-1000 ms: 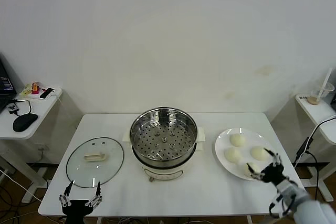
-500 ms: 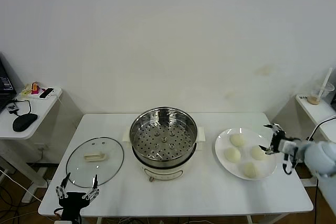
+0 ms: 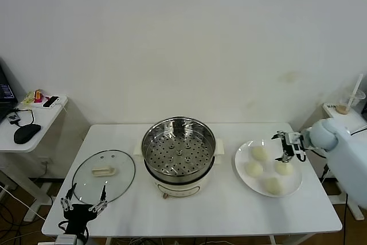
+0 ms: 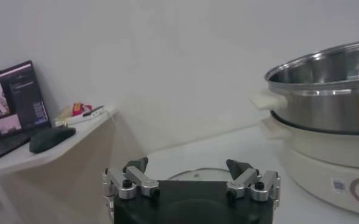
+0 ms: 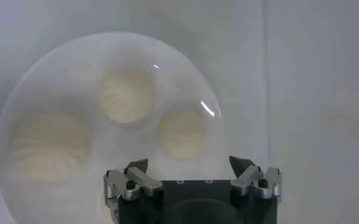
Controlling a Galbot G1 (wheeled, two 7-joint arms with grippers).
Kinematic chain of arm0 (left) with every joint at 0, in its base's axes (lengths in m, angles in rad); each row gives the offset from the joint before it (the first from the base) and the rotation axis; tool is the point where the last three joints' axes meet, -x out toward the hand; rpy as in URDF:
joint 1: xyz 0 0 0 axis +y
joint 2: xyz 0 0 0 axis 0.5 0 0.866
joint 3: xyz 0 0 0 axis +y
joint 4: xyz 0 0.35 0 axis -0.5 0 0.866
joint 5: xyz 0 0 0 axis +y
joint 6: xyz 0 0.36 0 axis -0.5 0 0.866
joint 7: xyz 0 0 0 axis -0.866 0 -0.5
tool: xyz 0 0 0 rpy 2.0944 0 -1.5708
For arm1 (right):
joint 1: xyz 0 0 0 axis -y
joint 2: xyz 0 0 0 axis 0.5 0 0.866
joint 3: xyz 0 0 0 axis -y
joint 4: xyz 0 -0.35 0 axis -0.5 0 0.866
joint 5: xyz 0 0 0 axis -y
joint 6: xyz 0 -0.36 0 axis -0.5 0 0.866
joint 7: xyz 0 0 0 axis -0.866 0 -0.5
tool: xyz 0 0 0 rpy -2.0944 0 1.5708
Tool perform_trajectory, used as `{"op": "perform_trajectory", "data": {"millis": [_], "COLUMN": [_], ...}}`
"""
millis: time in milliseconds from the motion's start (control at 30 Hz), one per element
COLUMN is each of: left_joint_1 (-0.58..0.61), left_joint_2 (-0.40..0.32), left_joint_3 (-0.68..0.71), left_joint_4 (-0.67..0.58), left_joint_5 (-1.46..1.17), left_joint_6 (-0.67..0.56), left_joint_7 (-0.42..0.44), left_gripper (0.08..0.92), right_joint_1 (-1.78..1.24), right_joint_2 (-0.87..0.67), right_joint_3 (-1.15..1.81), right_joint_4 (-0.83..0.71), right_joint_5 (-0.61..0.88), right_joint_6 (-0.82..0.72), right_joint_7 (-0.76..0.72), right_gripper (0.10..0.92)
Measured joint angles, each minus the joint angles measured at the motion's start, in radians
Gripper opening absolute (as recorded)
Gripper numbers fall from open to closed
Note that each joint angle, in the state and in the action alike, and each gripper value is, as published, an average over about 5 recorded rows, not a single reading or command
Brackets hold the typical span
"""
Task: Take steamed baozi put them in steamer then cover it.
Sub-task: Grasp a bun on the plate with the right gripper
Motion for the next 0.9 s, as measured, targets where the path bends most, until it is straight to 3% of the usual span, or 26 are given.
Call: {"op": "perform_trajectory", "data": {"millis": [767, 900], "left_joint_1": [-0.015, -0.015], "left_joint_2": [0.002, 0.002], "left_joint_3": [-0.016, -0.016], "left_joint_4": [0.006, 0.007], "left_joint_5": [0.002, 0.005], "left_joint_6": [-0.009, -0.012], "left_joint_7": [0.013, 0.014], "left_gripper": [0.823, 0.823], "right_joint_1": [0.11, 0.116], "right_joint_2": [0.202, 0.217], "right_joint_3": [-0.111, -0.12], "right_joint_4": [-0.29, -0.309], "right_joint_5": [-0.113, -0.122], "right_joint_6": [0.036, 0.035], "right_joint_7": [0.008, 0.009], "right_gripper": [0.82, 0.778]}}
